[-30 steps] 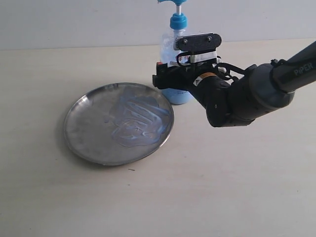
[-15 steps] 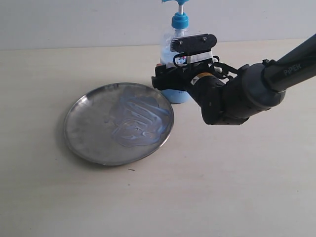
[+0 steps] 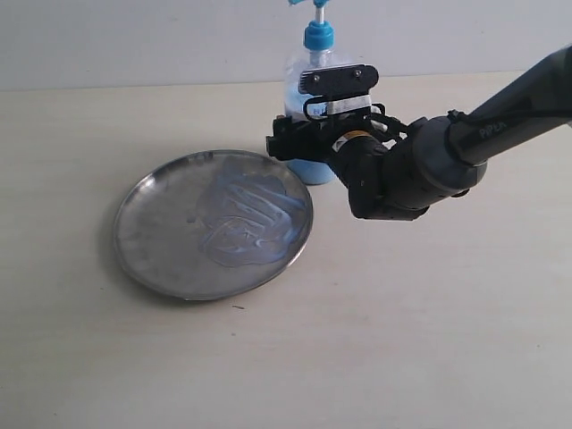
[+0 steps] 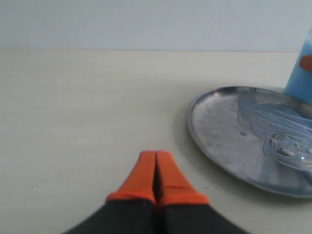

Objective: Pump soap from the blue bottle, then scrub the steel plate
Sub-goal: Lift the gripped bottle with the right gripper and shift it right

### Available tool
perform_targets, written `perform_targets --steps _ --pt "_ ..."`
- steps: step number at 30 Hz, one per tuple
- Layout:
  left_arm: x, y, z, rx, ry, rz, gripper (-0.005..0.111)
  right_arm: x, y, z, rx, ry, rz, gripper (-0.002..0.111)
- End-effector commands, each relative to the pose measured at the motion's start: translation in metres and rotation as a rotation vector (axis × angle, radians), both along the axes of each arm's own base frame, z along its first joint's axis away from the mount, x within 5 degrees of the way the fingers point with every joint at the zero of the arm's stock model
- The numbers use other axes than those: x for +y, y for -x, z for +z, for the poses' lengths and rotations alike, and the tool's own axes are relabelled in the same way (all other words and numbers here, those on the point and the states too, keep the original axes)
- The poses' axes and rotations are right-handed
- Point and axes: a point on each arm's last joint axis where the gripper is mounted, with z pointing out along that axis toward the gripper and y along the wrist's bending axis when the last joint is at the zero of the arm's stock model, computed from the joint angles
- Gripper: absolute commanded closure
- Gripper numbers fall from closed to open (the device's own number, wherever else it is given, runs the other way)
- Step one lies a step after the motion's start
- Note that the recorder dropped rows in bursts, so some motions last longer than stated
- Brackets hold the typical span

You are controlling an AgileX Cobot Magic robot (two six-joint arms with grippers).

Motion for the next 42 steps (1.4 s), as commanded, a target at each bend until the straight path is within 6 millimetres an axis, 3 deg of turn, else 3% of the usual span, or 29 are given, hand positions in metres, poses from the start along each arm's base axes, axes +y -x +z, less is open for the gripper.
perform_targets --steps 1,8,11,25,33,42 --pt "0.0 0.0 0.0 -0.017 -0.003 0.0 0.107 0.003 -0.005 0.005 -0.03 -0.003 0.004 0.015" --pt "0.0 0.0 0.0 -0.017 -0.003 0.0 0.107 0.0 -0.006 0.007 -0.044 -0.018 -0.029 0.015" --pt "0.0 0.0 0.0 -0.017 -0.003 0.0 0.107 -0.002 -0.006 0.006 -0.035 -0.034 -0.06 0.021" --pt "0.0 0.0 0.0 -0.017 -0.003 0.0 0.107 -0.002 -0.005 0.003 -0.009 0.005 -0.052 0.106" --pt "0.0 0.0 0.0 -0.017 -0.003 0.0 0.107 0.001 -0.001 -0.003 0.101 0.015 -0.011 0.108" --pt "0.0 0.0 0.0 -0.017 -0.003 0.0 0.107 -0.004 0.002 0.027 0.109 0.058 -0.032 0.108"
